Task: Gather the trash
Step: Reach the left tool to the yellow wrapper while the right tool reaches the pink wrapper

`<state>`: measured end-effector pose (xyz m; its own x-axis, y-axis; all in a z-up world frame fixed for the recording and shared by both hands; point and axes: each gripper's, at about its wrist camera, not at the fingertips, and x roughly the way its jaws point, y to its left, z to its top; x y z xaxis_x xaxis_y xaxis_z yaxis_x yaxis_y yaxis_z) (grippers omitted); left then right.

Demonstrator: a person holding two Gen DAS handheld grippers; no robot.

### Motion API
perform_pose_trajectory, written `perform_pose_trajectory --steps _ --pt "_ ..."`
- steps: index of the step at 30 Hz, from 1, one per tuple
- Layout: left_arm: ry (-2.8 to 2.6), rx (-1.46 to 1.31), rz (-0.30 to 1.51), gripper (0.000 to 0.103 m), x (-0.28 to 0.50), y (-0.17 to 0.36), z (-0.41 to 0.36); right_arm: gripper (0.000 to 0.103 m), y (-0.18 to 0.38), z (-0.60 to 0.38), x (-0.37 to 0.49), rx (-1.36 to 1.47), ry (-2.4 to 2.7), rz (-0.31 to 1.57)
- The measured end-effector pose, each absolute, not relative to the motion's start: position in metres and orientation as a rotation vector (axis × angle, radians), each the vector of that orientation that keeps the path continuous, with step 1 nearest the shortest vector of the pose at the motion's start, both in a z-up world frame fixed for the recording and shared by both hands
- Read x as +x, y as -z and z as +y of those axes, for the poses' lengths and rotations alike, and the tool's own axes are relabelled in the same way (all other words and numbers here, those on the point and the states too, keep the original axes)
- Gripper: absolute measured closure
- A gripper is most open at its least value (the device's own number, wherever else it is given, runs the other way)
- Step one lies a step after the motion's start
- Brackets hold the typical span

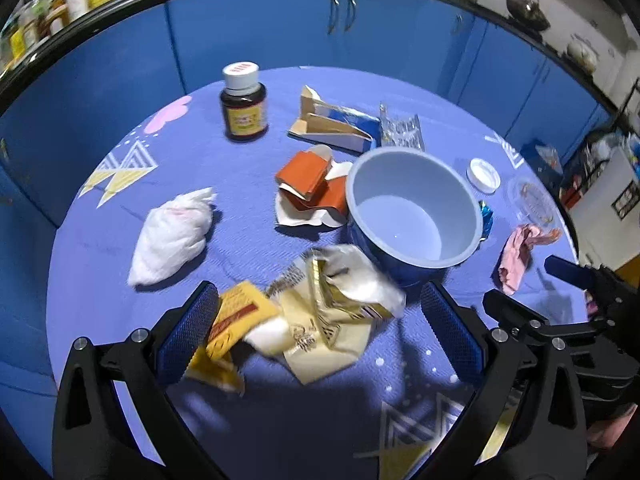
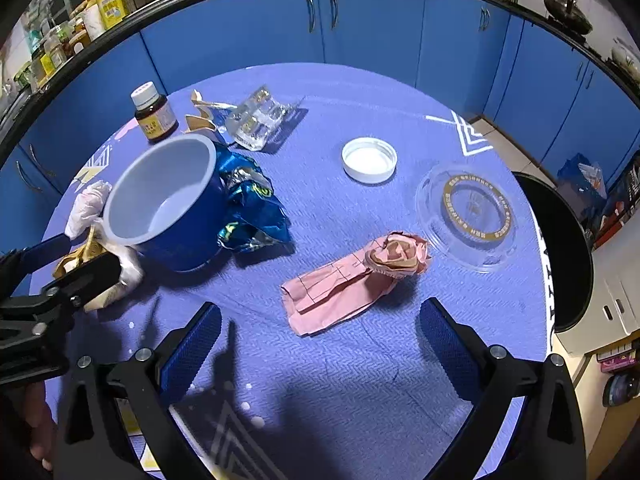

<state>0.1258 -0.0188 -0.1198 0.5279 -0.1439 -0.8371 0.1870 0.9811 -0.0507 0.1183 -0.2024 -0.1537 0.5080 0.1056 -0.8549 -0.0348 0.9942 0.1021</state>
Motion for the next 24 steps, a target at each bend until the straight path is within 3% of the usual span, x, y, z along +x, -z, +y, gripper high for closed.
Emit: perform_pose_trajectory --steps 6,9,20,22,24 --pt "0.165 0.130 1.035 0.004 0.135 0.131 -0.020 0.006 0.160 -0.204 0.122 0.081 -0.079 1.054" --pt "0.169 0.084 1.031 0.008 0.130 0.128 -0.008 0.006 0.159 -0.202 0.121 0.067 -0.084 1.045" --pt "0.061 -0.072 1.027 0.008 0.105 0.123 0.044 0.006 0.158 -0.196 0.116 0.056 -0.096 1.038" --pt "0.047 -0.081 1.033 0.010 0.103 0.126 0.046 0.006 0.158 -0.195 0.116 0.051 -0.095 1.037" --pt "0.040 -0.095 1.041 0.021 0.103 0.129 0.048 0.006 0.157 -0.194 0.117 0.047 -0.093 1.036"
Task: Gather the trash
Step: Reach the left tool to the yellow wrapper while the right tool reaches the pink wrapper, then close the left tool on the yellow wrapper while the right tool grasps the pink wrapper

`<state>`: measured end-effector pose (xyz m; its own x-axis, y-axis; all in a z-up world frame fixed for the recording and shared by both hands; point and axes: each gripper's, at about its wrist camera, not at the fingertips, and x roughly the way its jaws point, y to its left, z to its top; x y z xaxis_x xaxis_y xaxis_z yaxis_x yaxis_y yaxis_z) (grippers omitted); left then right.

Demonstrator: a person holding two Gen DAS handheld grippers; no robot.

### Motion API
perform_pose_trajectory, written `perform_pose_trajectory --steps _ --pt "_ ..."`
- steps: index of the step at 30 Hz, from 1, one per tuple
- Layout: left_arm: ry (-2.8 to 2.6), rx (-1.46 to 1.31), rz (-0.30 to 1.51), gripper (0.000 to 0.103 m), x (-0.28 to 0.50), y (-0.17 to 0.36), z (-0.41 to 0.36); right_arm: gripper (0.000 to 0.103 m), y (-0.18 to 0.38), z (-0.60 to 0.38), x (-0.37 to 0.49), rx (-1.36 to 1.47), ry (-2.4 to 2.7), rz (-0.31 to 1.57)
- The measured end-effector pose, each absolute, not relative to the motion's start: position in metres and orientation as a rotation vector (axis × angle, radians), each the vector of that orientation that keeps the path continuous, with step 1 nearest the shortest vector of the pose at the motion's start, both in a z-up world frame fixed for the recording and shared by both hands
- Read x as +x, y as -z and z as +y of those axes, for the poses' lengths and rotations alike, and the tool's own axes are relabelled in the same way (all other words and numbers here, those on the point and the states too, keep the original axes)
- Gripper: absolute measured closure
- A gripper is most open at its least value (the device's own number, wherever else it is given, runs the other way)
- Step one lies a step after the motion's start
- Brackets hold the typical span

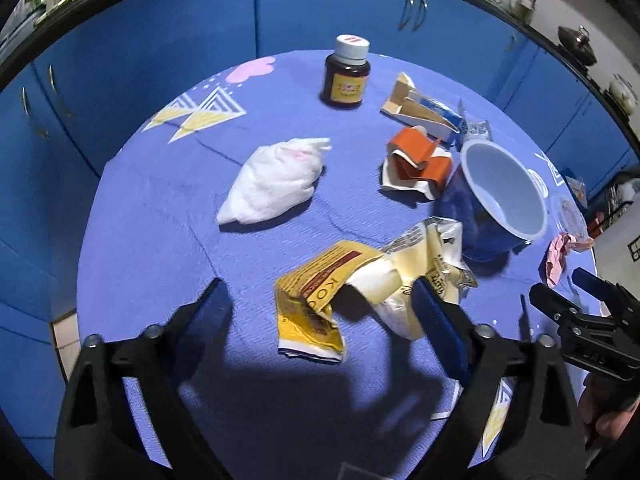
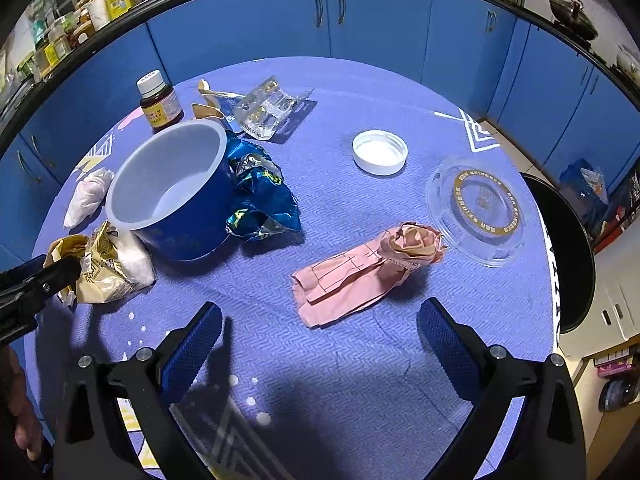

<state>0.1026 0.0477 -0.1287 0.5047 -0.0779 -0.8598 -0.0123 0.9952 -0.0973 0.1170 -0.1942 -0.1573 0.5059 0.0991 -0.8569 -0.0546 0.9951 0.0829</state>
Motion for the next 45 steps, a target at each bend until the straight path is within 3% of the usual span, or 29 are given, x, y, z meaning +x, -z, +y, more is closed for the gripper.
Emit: perform_pose_trajectory --steps 8,9,11,12,15,17,22,37,39,40,42,45 --pt "0.042 -0.118 1.053 0.065 0.104 0.133 0.052 0.009 0.156 -0.192 0.120 0.034 -0.090 1.020" --pt "0.043 -0.118 1.054 0.067 0.104 0.133 0.051 0.014 0.156 -0.191 0.119 0.030 -0.095 1.015" --pt "0.048 -0.127 1.048 0.068 0.102 0.133 0.051 0.040 0.157 -0.189 0.120 0.017 -0.105 1.029" --pt "0.048 -0.128 1.045 0.068 0.102 0.133 0.051 0.043 0.156 -0.188 0.119 0.005 -0.100 1.025" --pt "0.040 -0.120 1.028 0.077 0.100 0.130 0.050 0.078 0.154 -0.188 0.118 0.002 -0.119 1.014" --pt "0.036 -0.107 1.017 0.079 0.098 0.127 0.049 0.094 0.153 -0.188 0.117 0.005 -0.132 1.019" --pt "0.033 -0.086 0.971 0.080 0.091 0.114 0.044 0.101 0.146 -0.190 0.109 0.024 -0.160 0.998" --pt "0.003 -0.100 0.924 0.080 0.090 0.101 0.052 0.099 0.131 -0.194 0.110 0.015 -0.179 0.950" --pt "0.005 -0.102 0.924 0.080 0.091 0.102 0.052 0.086 0.133 -0.188 0.111 -0.041 -0.156 0.941" --pt "0.006 -0.104 0.925 0.080 0.093 0.103 0.052 0.061 0.135 -0.188 0.112 -0.039 -0.160 0.946" --pt "0.007 -0.104 0.927 0.080 0.096 0.104 0.051 0.021 0.136 -0.188 0.113 -0.035 -0.154 0.927" --pt "0.007 -0.104 0.925 0.080 0.097 0.105 0.051 0.021 0.135 -0.188 0.115 -0.067 -0.133 0.899"
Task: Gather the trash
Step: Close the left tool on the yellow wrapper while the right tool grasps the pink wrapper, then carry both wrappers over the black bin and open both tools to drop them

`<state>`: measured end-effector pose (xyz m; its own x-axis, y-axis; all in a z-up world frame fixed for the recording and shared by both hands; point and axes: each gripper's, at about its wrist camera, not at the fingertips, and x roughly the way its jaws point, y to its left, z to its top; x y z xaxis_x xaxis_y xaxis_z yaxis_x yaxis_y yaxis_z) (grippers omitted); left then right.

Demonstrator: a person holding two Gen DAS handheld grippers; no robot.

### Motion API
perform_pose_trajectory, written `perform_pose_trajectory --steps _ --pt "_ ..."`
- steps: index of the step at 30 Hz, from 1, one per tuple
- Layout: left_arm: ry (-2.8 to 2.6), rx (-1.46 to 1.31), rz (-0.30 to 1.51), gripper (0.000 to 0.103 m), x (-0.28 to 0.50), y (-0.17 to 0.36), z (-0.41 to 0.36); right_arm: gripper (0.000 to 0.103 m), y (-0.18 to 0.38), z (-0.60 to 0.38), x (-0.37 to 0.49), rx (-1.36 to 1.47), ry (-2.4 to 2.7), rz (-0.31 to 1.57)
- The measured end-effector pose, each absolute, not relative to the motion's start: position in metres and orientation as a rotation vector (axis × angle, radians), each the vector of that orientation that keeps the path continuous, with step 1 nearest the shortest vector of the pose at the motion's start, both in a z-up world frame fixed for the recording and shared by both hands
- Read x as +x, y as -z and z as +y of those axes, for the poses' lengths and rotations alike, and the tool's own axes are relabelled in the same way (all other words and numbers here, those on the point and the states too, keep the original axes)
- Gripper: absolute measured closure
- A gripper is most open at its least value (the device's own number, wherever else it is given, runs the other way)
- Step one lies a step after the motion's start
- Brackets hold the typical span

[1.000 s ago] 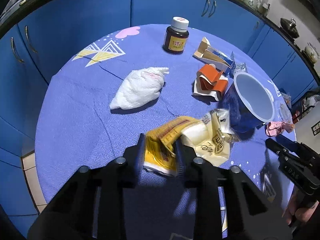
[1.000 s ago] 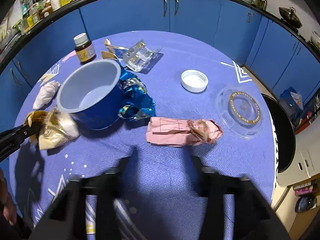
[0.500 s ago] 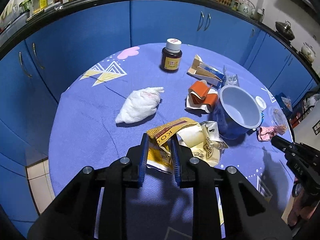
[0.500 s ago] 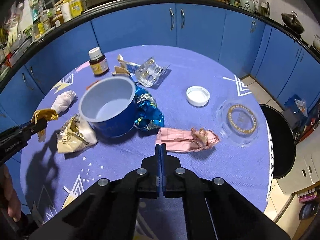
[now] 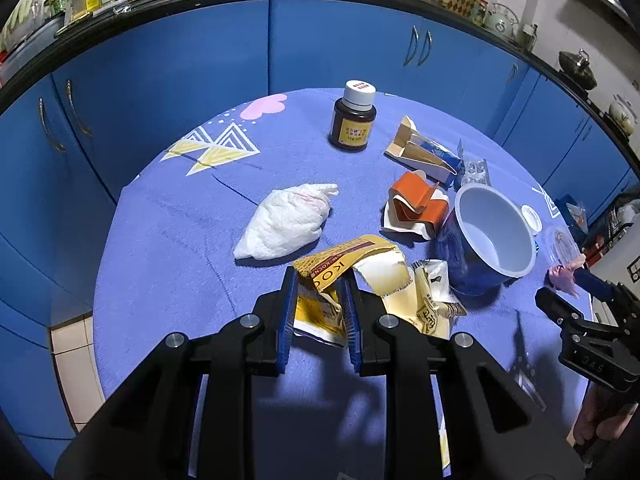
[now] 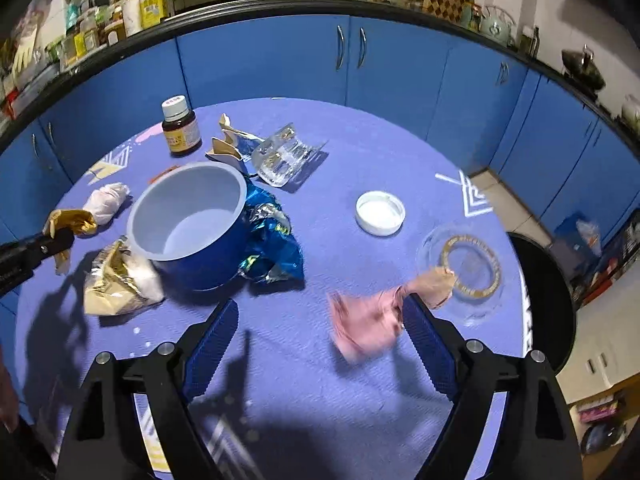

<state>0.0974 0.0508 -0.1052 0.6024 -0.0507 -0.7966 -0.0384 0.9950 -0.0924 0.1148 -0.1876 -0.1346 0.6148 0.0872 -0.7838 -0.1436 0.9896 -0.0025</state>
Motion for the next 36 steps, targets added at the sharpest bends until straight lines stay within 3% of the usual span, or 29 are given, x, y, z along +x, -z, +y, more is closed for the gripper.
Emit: perform_pose_trajectory --steps 7,9,12,14,15,24,36 --pt "0.011 -0.106 0.934 0.080 0.103 0.109 0.049 0.021 0.151 -0.206 0.134 -0.015 -0.087 0.966" --pt "0.015 -0.104 0.939 0.080 0.104 0.111 0.047 0.026 0.157 -0.212 0.136 0.014 -0.080 0.989" --pt "0.019 -0.099 0.939 0.080 0.105 0.111 0.045 0.049 0.157 -0.215 0.133 0.012 -0.082 0.982" --pt "0.023 -0.097 0.939 0.080 0.105 0.111 0.043 0.076 0.155 -0.216 0.131 0.018 -0.087 0.980" --pt "0.025 -0.095 0.937 0.080 0.105 0.110 0.041 0.079 0.154 -0.216 0.130 0.027 -0.097 0.981" --pt "0.065 -0.054 0.890 0.080 0.100 0.090 0.019 0.082 0.133 -0.219 0.112 0.050 -0.158 0.921" --pt "0.247 0.064 0.798 0.080 0.120 0.054 -0.076 0.082 0.098 -0.268 0.104 0.050 -0.078 0.825"
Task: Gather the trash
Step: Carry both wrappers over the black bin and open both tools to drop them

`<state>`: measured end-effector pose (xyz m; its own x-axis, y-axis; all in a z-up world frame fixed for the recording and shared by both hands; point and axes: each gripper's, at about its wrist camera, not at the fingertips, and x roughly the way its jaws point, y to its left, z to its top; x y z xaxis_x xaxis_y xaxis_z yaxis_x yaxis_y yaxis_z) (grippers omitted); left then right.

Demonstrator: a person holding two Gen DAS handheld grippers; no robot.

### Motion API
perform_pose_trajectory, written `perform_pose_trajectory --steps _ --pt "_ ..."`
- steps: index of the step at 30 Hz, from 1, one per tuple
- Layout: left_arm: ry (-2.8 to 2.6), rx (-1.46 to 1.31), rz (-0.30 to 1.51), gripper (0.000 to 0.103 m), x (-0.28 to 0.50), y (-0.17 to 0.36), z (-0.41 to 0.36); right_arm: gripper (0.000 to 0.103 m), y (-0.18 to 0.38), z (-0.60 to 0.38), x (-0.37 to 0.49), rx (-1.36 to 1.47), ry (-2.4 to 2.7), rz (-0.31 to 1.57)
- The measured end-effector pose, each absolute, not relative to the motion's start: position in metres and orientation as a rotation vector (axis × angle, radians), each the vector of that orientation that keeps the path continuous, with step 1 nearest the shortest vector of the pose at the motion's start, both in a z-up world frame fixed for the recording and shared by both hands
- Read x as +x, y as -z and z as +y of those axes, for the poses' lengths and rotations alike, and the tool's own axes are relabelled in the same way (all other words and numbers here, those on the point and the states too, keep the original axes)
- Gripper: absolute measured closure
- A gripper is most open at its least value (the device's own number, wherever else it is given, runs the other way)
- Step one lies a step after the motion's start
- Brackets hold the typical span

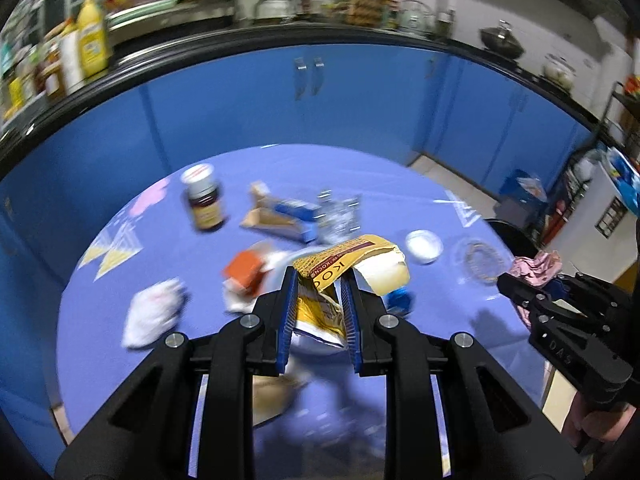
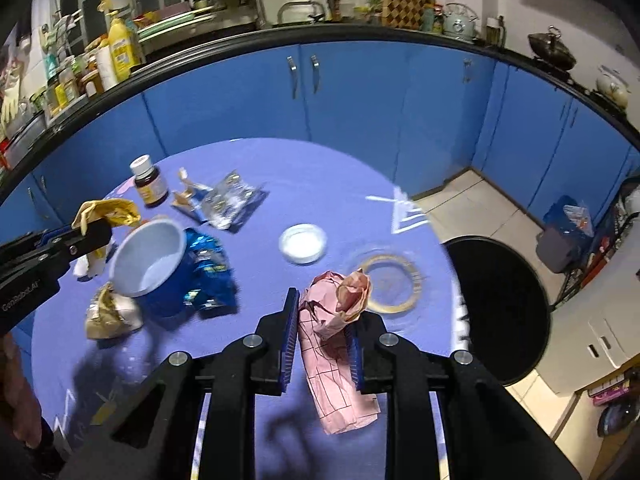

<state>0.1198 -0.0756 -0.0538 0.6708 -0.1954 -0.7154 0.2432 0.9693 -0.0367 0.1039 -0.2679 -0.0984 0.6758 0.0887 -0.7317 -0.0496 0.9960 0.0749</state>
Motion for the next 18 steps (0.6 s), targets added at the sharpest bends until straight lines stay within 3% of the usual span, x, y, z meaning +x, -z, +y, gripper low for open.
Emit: perform_pose_trajectory --steps 18 --pt "0.417 0.186 0.728 0.080 0.161 0.024 -0.228 0.079 0.086 -0.394 0.141 0.081 0.123 0.750"
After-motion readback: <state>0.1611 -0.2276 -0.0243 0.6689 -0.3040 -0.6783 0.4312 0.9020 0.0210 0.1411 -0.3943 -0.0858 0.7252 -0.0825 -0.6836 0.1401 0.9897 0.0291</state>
